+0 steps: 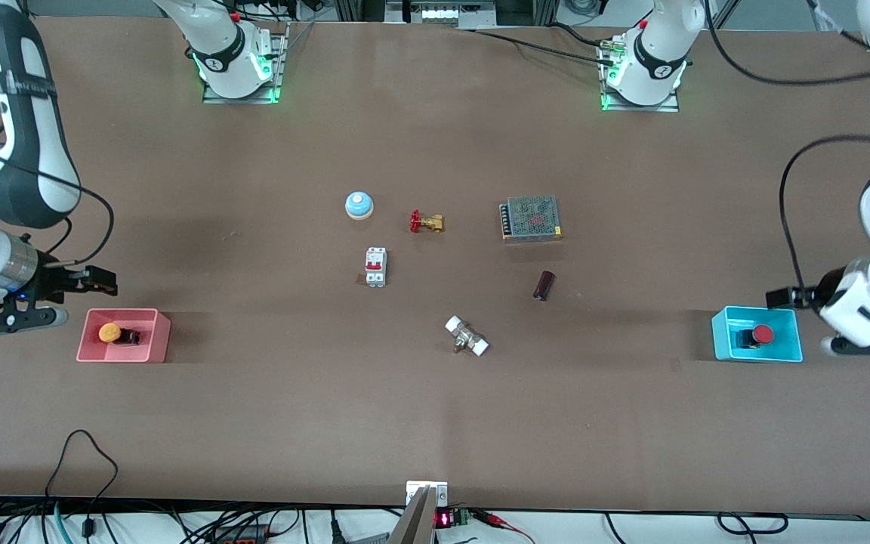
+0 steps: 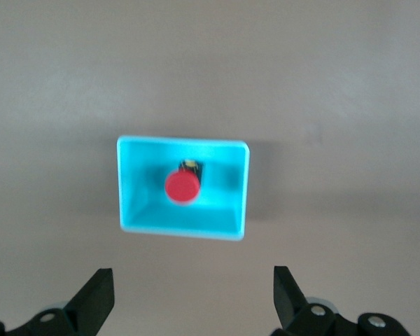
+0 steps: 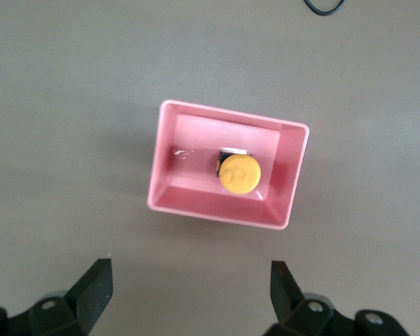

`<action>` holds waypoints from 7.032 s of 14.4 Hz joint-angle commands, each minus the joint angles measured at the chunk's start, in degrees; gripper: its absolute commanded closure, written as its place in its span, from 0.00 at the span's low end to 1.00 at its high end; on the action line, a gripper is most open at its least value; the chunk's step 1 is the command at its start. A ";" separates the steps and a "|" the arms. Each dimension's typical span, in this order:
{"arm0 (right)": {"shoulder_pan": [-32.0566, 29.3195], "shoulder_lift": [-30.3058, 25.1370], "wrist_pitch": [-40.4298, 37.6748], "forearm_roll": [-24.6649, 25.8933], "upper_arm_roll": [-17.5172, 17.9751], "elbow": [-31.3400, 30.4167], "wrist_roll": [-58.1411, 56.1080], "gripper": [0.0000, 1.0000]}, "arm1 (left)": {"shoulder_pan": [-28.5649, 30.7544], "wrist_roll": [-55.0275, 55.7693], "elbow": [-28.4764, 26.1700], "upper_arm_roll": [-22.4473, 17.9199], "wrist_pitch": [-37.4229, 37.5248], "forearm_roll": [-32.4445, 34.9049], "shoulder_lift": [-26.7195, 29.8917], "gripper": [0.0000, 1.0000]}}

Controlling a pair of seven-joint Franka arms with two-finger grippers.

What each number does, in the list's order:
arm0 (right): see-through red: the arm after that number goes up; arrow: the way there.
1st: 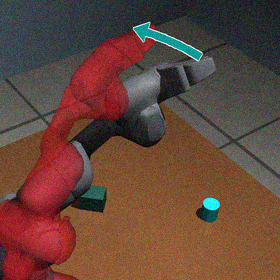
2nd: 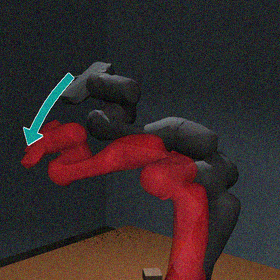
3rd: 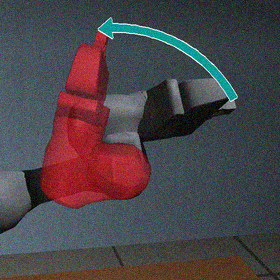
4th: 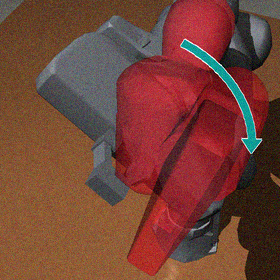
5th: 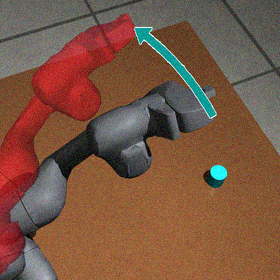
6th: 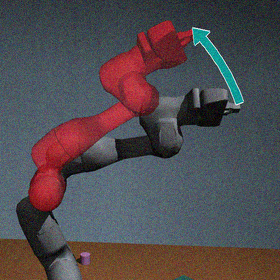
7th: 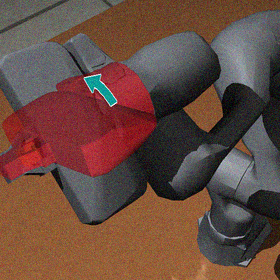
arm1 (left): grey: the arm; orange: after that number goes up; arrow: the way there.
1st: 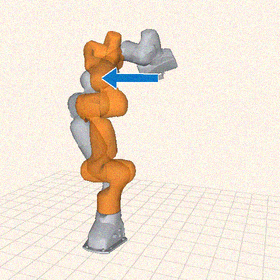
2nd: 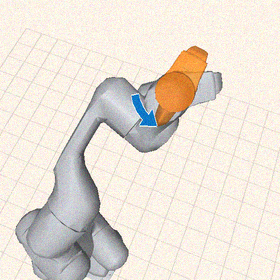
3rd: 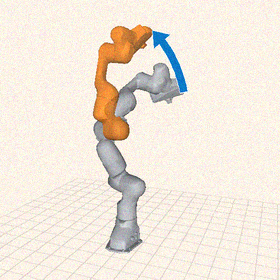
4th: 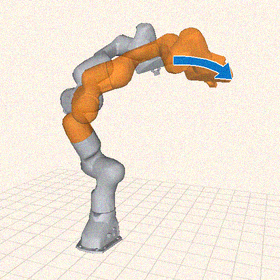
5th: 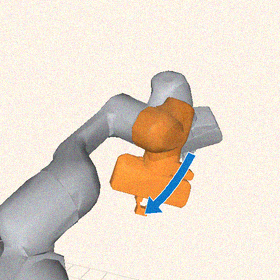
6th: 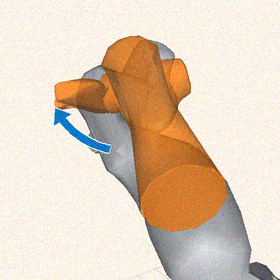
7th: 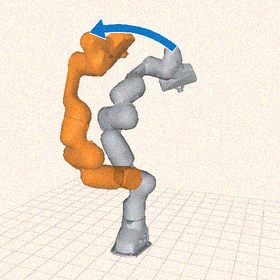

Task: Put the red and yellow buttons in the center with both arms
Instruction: 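Lower both grippers and grasp the yellow and red buttons, then lift the yellow button with the right gripper while the left gripper lifts red, then carry both buttons toward the table center with both grippers, then release the red button with the left gripper while the right gripper releases yellow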

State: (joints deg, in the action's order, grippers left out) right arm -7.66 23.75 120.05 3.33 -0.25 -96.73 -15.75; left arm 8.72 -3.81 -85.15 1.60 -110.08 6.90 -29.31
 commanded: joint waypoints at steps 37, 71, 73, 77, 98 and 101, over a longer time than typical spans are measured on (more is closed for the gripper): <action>-2.80 13.78 17.85 1.60 0.25 1.10 -2.01 0.33 | 4.81 -9.37 -8.37 0.60 -20.92 -0.30 -6.92 0.81; 10.55 4.89 -1.06 -1.74 14.39 -5.40 27.52 0.73 | -23.66 35.98 -32.09 3.85 -29.58 -0.57 3.03 0.00; 11.08 6.48 0.70 -1.39 14.40 -5.40 29.10 0.73 | -23.66 35.37 -31.92 3.85 -29.06 -0.57 5.04 0.00; 11.88 8.85 2.90 -0.25 14.40 -5.31 29.20 0.73 | -22.96 31.43 -28.86 3.24 -22.05 -0.57 11.46 0.00; 6.71 3.95 1.33 -4.71 14.48 -2.41 26.84 0.00 | -7.67 6.88 -14.36 1.92 15.62 -6.81 32.83 0.00; 3.89 -2.54 -2.53 -5.96 13.78 -2.32 22.52 0.00 | -7.67 6.19 -11.35 2.45 17.70 -6.28 31.51 0.00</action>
State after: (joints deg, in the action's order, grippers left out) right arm -1.76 26.86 120.36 -1.01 13.53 -97.72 9.05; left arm 0.92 3.71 -98.10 3.57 -93.78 0.97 2.84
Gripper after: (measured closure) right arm 0.000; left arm 0.000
